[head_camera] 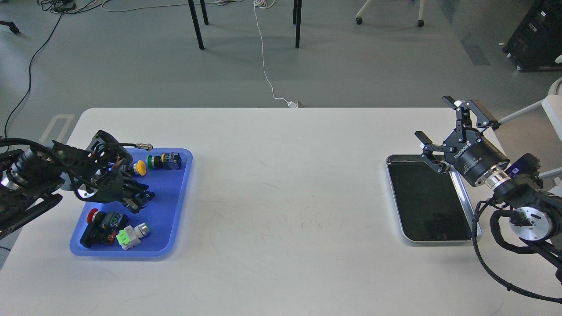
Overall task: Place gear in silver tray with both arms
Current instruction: 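Close the left gripper on the small black gear, then lift the gear and carry it with the left gripper to mid-table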
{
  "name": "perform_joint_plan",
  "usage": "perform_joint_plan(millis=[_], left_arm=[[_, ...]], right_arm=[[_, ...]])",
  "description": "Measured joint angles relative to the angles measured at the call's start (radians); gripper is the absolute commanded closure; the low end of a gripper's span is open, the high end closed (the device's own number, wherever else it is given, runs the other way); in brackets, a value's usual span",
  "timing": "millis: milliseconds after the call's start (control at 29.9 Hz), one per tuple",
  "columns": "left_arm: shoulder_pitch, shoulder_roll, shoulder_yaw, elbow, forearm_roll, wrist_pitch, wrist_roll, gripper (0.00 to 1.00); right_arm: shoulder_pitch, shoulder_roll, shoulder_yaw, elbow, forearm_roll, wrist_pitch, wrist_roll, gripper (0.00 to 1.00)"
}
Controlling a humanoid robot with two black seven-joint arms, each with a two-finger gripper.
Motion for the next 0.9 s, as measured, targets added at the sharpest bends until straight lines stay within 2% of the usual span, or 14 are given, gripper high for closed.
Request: perform_joint_plan(millis=[201,335,502,569,703,903], left_arm=[[-0.051,0.036,-0.007,-0.070,-0.053,-0.010,0.000,0.79],[-0.123,0.083,-0.011,-0.197,-0.127,-0.058,0.000,0.79],[-0.229,0.065,-0.013,-0.345,-0.154,-0.071,0.000,0.79],[-0.267,0.015,-0.009,-0.370,-0.152,-0.072,0.000,0.79],[-0.338,-0.167,0.010,-0.353,-0.115,-0.072,0.000,0.79],[-0.385,-0.443,0.110,-0.154,-0.031,-0.072,0.000,0.79]], right_arm=[[0.001,0.000,0.002,0.000,-0.001,0.000,0.000,0.01],[0.002,0.006,0.003,-0.001,-0.001,-0.002,0.000,0.01],[0.002,0.009,0.003,-0.002,-0.001,-0.004,0.000,0.01],[0.002,0.007,0.001,0.000,-0.001,-0.004,0.000,0.01],[0.003,-0.001,0.001,0.002,-0.002,-0.004,0.000,0.01],[-0.002,-0.029,0.004,0.003,-0.002,-0.004,0.000,0.01]])
